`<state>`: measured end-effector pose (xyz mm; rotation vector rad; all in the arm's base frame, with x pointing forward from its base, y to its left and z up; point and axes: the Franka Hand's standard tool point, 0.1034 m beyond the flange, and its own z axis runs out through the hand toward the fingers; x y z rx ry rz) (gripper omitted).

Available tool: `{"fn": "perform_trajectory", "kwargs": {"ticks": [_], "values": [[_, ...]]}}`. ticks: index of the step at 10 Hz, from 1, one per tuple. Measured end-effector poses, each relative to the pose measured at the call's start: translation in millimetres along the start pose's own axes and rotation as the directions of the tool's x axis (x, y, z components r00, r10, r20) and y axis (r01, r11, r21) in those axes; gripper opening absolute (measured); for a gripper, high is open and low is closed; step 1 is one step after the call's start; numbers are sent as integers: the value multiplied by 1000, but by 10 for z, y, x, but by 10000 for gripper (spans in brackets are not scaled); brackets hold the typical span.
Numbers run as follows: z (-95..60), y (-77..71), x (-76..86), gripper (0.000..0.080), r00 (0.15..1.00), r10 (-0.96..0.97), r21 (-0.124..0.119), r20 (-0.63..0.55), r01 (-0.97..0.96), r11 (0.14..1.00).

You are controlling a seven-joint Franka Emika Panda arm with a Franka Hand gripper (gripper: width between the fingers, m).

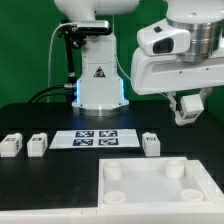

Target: Assemble one leg

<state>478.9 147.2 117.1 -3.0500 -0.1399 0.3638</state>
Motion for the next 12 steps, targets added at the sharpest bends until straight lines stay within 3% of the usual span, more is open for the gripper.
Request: {"fn": "perform_trajectory", "kwargs": {"ticks": [1, 2, 4, 6, 8, 11, 12], "values": [[-17, 14, 29, 290, 993, -1, 3, -122, 2, 1000], [-108, 118, 142, 290, 978, -49, -4, -202, 50, 999], [-542, 349, 520, 290, 919, -82, -23, -385, 79, 997], [-792, 340, 694, 290, 822, -79, -31, -564, 74, 997], [-706, 379, 639, 290, 715, -80, -43, -695, 71, 997], [-667, 367, 656, 290, 710, -81, -42, -700, 72, 996], [-560, 323, 700, 290, 691, -88, -45, -717, 80, 996]]}}
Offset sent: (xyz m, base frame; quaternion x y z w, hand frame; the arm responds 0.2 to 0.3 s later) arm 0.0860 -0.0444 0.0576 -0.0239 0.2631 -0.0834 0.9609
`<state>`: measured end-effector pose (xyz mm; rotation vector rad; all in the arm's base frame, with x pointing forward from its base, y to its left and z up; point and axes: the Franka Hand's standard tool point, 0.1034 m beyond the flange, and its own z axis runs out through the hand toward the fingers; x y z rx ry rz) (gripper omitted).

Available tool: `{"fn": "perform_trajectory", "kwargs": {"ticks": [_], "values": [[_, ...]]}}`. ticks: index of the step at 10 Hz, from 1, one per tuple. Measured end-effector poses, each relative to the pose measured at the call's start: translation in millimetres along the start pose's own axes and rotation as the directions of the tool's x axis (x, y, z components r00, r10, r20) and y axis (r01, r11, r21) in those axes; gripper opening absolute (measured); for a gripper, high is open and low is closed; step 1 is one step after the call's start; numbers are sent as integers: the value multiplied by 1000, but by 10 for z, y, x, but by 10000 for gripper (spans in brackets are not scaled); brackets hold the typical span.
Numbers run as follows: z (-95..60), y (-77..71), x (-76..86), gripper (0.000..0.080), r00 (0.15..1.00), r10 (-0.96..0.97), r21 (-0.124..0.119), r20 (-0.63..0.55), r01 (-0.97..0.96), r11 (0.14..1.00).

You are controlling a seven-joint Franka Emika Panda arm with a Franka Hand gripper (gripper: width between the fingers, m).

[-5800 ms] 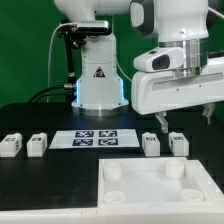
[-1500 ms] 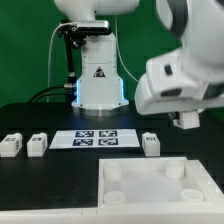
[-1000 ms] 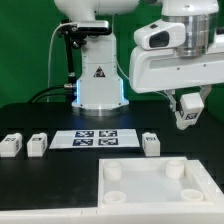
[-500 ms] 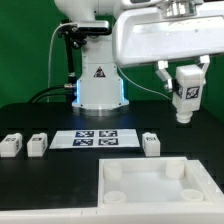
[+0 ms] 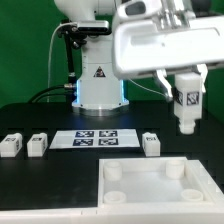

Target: Assemble one leg

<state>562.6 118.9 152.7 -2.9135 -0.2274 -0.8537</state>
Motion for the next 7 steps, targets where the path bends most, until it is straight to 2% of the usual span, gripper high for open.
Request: {"fn": "perform_trajectory", "kwargs": {"ticks": [1, 2, 3, 5, 7], "values": [[108, 62, 77, 290, 1000, -29, -7, -5, 29, 1000], [203, 130, 221, 290, 999, -38, -14, -24, 37, 999], [362, 172, 303, 290, 998, -46, -16, -29, 46, 999], [552, 194, 289, 290, 999, -45, -14, -21, 45, 999], [733, 188, 177, 290, 999, -35, -11, -5, 35, 999]]}}
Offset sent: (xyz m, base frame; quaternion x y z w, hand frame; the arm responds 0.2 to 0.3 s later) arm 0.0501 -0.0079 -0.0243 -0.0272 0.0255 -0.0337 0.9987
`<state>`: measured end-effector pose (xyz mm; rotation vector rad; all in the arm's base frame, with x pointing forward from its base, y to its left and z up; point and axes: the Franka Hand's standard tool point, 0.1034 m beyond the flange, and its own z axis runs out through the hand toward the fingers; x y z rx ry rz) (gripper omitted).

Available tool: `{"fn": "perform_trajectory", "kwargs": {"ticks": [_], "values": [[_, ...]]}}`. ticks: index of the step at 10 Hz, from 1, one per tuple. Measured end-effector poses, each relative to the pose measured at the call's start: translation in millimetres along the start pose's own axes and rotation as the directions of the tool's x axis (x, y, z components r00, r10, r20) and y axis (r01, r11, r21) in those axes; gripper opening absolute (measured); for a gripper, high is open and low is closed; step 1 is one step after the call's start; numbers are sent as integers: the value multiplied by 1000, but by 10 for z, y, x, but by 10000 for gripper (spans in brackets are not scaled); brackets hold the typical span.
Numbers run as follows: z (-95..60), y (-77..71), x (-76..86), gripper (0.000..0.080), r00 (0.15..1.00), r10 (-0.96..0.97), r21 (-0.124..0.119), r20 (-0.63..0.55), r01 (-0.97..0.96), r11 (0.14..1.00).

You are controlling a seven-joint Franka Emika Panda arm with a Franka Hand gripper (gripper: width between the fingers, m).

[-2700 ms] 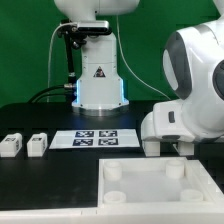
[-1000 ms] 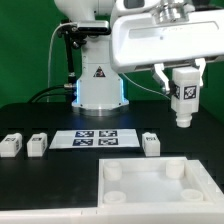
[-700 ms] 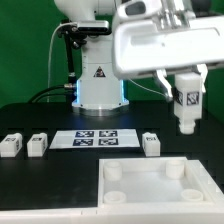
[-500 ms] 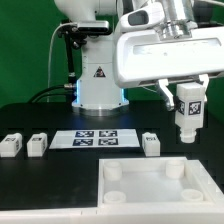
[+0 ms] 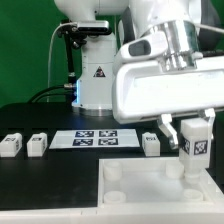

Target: Assemble one leg

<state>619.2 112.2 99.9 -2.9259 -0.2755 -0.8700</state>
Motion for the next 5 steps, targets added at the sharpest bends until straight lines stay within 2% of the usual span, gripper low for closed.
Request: {"fn": "perform_trajectory", "kwargs": {"ticks": [5], "values": [[152, 4, -160, 290, 1000, 3, 2, 24, -3, 1000]]}}
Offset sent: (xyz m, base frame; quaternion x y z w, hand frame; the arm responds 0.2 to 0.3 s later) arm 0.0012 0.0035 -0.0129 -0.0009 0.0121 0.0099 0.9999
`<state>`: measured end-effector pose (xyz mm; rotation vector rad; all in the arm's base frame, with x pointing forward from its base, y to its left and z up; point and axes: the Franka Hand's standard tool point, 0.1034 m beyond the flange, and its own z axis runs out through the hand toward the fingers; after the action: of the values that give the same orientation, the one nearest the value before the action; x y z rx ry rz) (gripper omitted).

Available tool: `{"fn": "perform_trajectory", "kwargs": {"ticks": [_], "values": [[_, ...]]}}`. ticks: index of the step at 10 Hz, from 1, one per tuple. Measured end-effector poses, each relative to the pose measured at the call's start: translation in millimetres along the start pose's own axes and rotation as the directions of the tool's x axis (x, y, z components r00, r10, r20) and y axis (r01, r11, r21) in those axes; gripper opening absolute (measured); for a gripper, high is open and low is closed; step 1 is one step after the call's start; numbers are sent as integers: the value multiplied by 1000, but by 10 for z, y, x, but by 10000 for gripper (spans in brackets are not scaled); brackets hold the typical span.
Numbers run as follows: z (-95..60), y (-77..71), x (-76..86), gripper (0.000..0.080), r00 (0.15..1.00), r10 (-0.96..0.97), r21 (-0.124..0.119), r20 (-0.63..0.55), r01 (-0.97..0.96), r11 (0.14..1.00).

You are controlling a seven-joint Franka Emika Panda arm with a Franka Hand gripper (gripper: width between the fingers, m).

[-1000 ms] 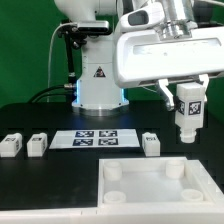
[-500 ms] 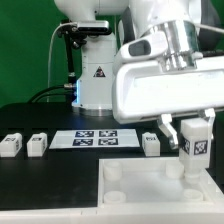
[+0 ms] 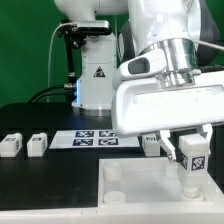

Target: Assemble one leg

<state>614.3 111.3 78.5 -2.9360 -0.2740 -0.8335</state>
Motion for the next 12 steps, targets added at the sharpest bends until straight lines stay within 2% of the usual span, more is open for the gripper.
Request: {"fn": "perform_trajectory", "kwargs": {"ticks": [5, 9, 10, 11, 12], "values": [[86, -27, -114, 290, 1000, 0, 2, -1, 0, 1000], [90, -28, -111, 299, 1000, 8, -4, -22, -8, 1000], [90, -28, -111, 474, 1000, 8, -4, -22, -8, 1000], [90, -28, -111, 609, 1000, 7, -4, -22, -7, 1000], [90, -28, -111, 609, 1000, 7, -4, -22, -7, 1000]]}}
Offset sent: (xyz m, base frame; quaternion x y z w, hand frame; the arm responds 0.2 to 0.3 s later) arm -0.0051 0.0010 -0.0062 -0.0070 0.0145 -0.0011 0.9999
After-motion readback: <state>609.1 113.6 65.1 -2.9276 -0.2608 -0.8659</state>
